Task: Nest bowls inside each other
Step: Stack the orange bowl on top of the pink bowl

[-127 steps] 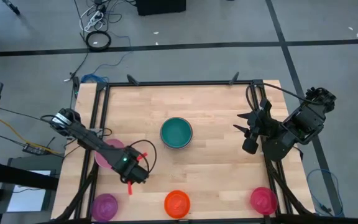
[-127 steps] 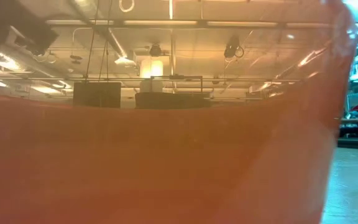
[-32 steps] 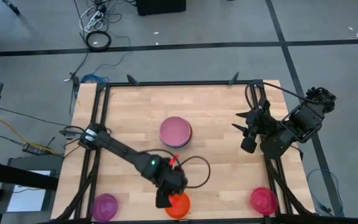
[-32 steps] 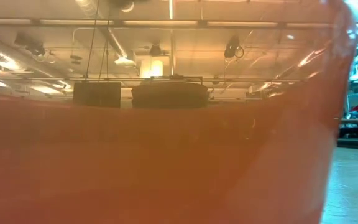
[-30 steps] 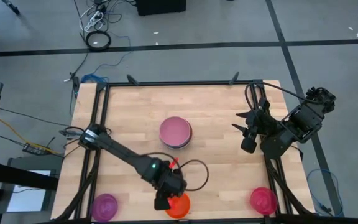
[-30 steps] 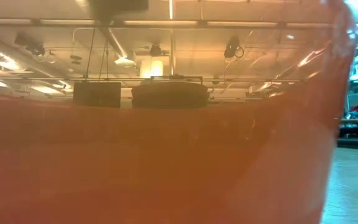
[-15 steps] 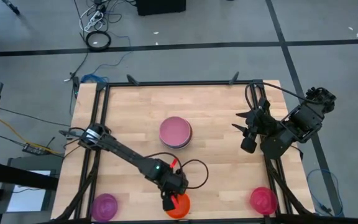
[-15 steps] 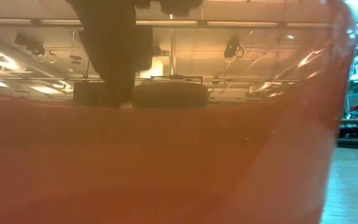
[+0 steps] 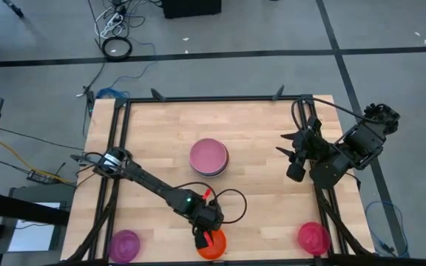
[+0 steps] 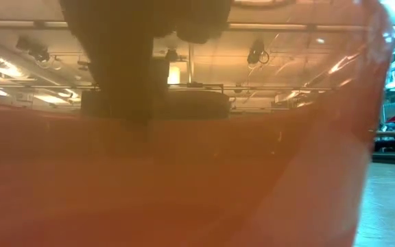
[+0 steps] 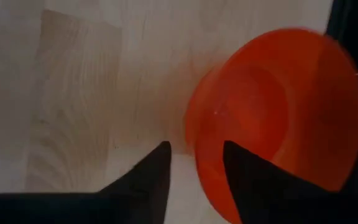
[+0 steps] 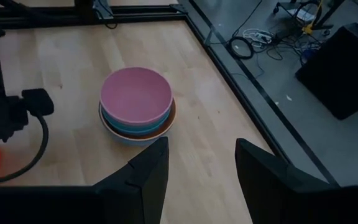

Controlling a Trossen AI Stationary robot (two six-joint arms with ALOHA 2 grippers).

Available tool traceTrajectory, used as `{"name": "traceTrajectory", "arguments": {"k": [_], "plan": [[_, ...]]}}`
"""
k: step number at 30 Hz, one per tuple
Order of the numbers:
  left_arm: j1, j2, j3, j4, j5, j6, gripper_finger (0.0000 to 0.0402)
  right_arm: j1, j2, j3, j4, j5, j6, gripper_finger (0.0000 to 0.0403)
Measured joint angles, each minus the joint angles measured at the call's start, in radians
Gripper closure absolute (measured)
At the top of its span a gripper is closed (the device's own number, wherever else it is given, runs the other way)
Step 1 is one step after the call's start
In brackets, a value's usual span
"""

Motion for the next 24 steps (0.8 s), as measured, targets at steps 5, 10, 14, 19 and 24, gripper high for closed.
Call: {"name": "traceTrajectory", "arguments": {"k": [5,10,14,19,24], "plan": [[0.002,0.03,0.0,0.008,0.029,0.023,0.0334,0.0,0.0,0.0,0.0,0.0,0.0,0.0232],[0.014,0.03,0.02,-0.034,0.036,0.048,0.0392,0.0,0.0,0.0,0.0,0.001,0.0,0.0232],[0.024,0.027,0.117,-0.164,-0.026,0.111,0.0396,0.0,0.0,0.0,0.0,0.001,0.0,0.0232],[0.064,0.027,0.292,-0.434,-0.166,0.208,0.0398,0.0,0.0,0.0,0.0,0.001,0.0,0.0232],[0.147,0.026,0.458,-0.651,-0.345,0.28,0.0399,0.0,0.0,0.0,0.0,0.001,0.001,0.0232]]}}
